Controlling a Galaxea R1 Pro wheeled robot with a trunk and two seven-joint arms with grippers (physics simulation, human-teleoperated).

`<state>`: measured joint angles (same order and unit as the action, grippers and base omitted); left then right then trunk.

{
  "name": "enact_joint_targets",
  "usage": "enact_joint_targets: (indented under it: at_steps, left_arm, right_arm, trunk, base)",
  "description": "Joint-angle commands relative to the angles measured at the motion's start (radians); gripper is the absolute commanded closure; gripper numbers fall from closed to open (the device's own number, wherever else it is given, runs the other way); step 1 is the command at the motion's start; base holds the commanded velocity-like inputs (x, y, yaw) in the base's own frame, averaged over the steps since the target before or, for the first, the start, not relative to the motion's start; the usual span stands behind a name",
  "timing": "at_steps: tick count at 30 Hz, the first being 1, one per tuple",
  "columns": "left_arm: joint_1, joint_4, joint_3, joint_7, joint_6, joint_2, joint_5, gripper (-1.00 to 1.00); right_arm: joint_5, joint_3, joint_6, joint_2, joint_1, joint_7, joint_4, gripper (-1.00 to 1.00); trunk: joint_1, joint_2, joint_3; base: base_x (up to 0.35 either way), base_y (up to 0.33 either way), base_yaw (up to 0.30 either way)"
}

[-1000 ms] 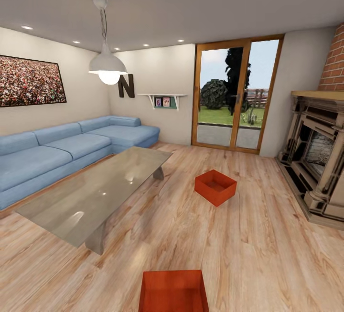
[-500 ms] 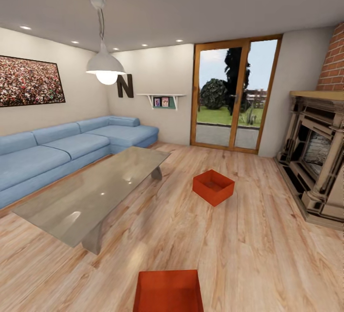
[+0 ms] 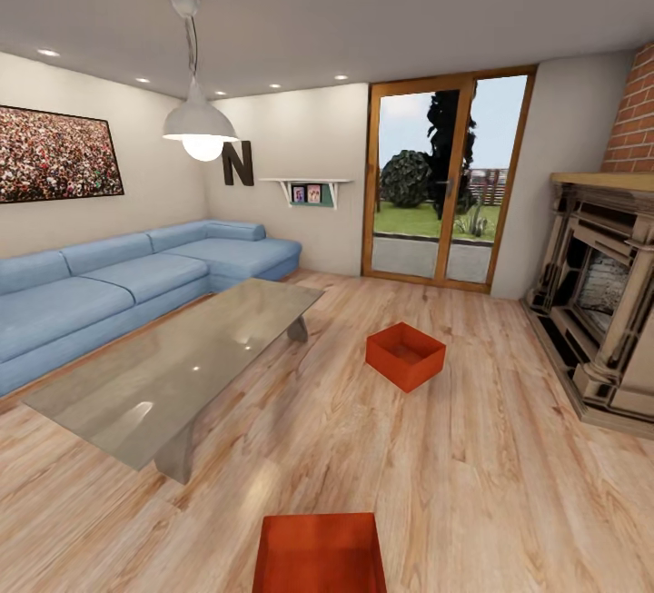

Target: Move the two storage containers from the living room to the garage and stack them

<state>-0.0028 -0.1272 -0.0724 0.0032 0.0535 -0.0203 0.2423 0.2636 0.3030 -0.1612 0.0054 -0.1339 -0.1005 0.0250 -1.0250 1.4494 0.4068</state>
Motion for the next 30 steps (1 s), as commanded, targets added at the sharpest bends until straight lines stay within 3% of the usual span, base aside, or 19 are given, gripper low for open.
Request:
enact_joint_targets:
  at_steps: [1,14,30]
  left_arm:
    - [0.000,0.000,-0.007,0.000,0.002,0.000,0.000,-1.00]
    - [0.000,0.001,-0.006,0.000,0.002,0.002,0.000,-1.00]
    - [0.000,0.001,-0.007,0.000,0.002,0.003,0.000,-1.00]
  right_arm:
    - [0.009,0.008,-0.005,0.001,-0.001,-0.001,0.003,-1.00]
    - [0.008,0.008,-0.006,0.002,-0.001,0.000,0.003,-1.00]
    - [0.009,0.007,-0.003,0.000,-0.001,0.003,0.003,-1.00]
  trunk:
    - [0.000,0.001,0.001]
    - [0.000,0.001,0.003]
    - [0.000,0.001,0.026]
  base:
    - [0.000,0.000,0.000]
    - [0.000,0.000,0.000]
    - [0.000,0.000,0.000]
